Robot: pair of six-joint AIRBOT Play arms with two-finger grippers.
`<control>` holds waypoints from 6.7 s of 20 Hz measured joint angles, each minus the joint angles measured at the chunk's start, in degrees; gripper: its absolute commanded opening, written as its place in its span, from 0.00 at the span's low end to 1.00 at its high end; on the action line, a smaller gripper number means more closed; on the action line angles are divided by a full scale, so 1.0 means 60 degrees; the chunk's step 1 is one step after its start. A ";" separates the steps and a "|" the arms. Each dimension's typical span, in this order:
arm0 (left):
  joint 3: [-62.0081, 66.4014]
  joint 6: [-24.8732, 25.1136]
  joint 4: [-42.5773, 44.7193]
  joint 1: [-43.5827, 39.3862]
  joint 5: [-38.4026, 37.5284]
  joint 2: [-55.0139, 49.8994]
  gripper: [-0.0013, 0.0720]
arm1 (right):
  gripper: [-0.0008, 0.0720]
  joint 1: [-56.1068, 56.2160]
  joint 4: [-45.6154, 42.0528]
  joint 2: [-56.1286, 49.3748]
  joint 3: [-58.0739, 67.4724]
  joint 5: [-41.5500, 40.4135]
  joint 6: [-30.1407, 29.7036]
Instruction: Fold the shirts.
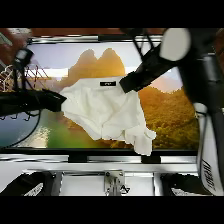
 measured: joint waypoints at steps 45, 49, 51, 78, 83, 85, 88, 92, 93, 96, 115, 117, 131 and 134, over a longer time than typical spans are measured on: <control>-0.1555 0.0011 -0.1628 -0.0040 0.2295 -0.1574 0.10 | 0.14 -0.3038 0.2849 0.0095 -0.3282 -0.1293 -0.0044; -0.0871 0.0018 -0.1683 -0.0025 0.1727 -0.1566 0.10 | 0.14 -0.2280 0.2331 0.0692 -0.3286 -0.1020 0.0667; -0.0535 0.0058 -0.1596 -0.0025 0.1410 -0.1563 0.10 | 0.14 -0.1767 0.1599 0.0794 -0.3286 -0.0783 0.0889; 0.0648 0.2860 -0.1246 0.9074 -0.0124 -0.3479 0.89 | 0.14 -0.0637 -0.0182 0.0903 -0.3286 0.0011 0.1679; 0.0634 0.3730 -0.1140 0.9398 0.0408 -0.4557 0.89 | 0.14 -0.0627 -0.0200 0.0903 -0.3286 0.0007 0.1781; 0.0630 0.3909 -0.0721 0.9442 0.0572 -0.4816 0.89 | 0.14 -0.0627 -0.0215 0.0903 -0.3289 0.0011 0.1814; 0.0630 0.4197 -0.0339 0.9417 0.0663 -0.5249 0.89 | 0.14 -0.0627 -0.0219 0.0903 -0.3289 0.0011 0.1876; 0.0634 0.4550 -0.0076 0.9253 0.0670 -0.5814 0.82 | 0.14 -0.0627 -0.0226 0.0903 -0.3289 0.0011 0.1945; 0.0630 0.4619 -0.0055 0.9205 0.0630 -0.5949 0.80 | 0.14 -0.0627 -0.0226 0.0903 -0.3289 0.0007 0.1949; 0.0630 0.4834 0.0000 0.8947 0.0499 -0.6360 0.71 | 0.14 -0.0627 -0.0251 0.0903 -0.3289 -0.0055 0.1982; 0.0634 0.4918 0.0182 0.8655 0.0718 -0.7012 0.09 | 0.14 -0.0627 -0.0229 0.0903 -0.3289 -0.0106 0.2116; 0.0623 0.4947 0.0219 0.8648 0.0776 -0.6969 0.09 | 0.14 -0.0627 -0.0229 0.0903 -0.3289 -0.0106 0.2116; 0.0980 0.4299 -0.0885 0.8036 0.0506 -0.3402 0.09 | 0.14 -0.0645 -0.1166 0.0907 -0.3289 0.0164 0.2193; 0.0980 0.4473 -0.1078 0.6590 -0.0495 -0.1949 0.09 | 0.14 -0.0645 -0.1417 0.0907 -0.3289 0.0204 0.2033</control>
